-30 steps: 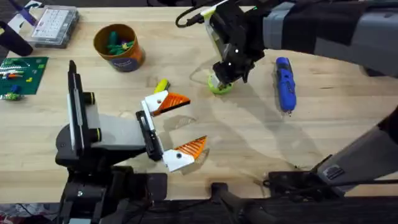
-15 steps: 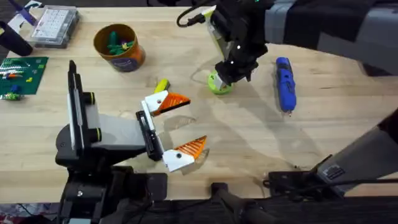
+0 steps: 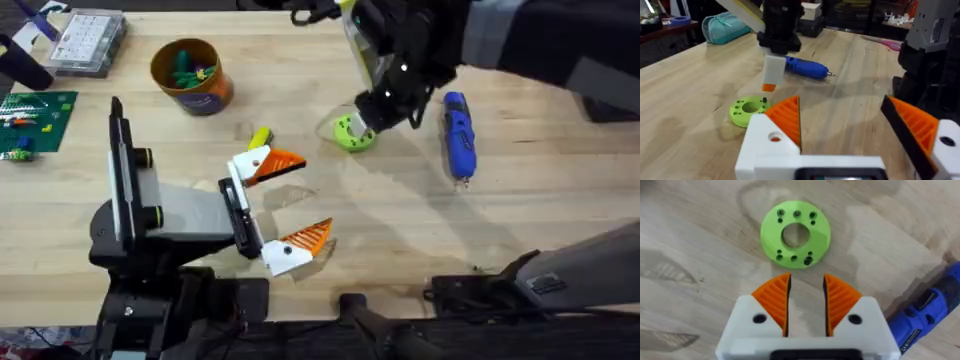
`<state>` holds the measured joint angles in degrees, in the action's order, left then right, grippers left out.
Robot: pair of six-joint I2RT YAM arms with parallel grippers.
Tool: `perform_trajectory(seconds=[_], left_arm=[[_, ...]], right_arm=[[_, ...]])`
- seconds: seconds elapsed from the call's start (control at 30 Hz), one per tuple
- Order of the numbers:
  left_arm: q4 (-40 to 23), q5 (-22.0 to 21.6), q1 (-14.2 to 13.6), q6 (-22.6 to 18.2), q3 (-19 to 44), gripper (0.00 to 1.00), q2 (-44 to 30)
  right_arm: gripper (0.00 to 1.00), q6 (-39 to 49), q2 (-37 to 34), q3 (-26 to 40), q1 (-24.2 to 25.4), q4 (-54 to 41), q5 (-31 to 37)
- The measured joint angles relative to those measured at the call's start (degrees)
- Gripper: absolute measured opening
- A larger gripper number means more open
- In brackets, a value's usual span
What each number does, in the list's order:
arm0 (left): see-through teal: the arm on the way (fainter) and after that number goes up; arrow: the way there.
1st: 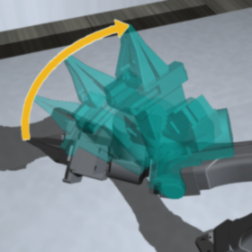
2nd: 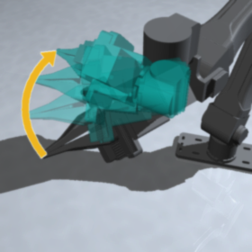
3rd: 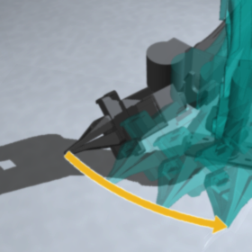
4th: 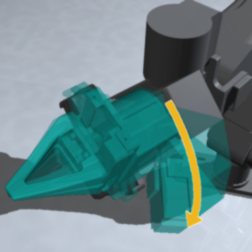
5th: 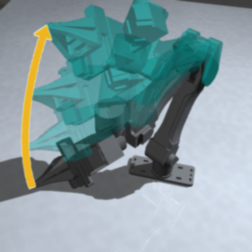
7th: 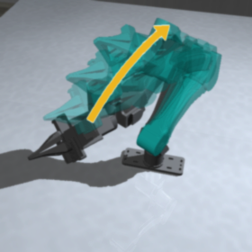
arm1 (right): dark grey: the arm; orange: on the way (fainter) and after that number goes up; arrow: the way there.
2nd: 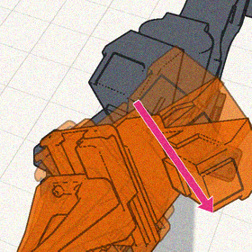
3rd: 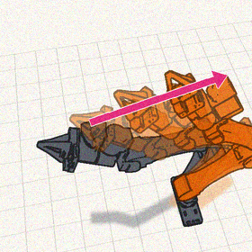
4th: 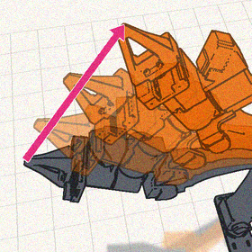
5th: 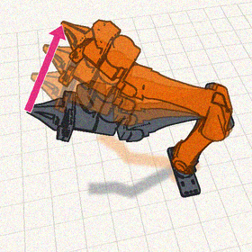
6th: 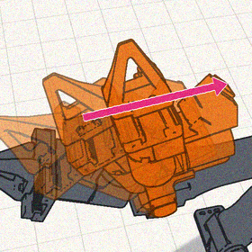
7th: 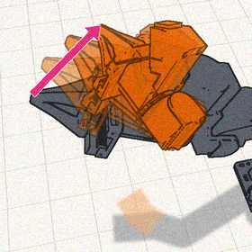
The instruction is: Pick up the gripper from the table and insert it into the empty holder that is missing its gripper. Then pick up a screw, insert it into the mounting hole, and use the screwdriver to tighten it. Finally, clean up the table by picking up the vegetable and placing it into the bucket.
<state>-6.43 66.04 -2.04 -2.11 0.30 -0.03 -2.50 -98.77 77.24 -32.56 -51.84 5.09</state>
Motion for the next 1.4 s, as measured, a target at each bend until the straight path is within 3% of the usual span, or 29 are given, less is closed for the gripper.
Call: perform_trajectory(seconds=[0.37,1.4], left_arm=[[0.0,0.0,0.0,0.0,0.0,0.986,0.0],[0.0,0.0,0.0,0.0,0.0,0.986,0.0]], right_arm=[[0.37,0.0,8.4,-11.2,0.0,5.5,0.0],[0.37,0.0,0.0,-8.8,0.0,8.9,-0.4]])
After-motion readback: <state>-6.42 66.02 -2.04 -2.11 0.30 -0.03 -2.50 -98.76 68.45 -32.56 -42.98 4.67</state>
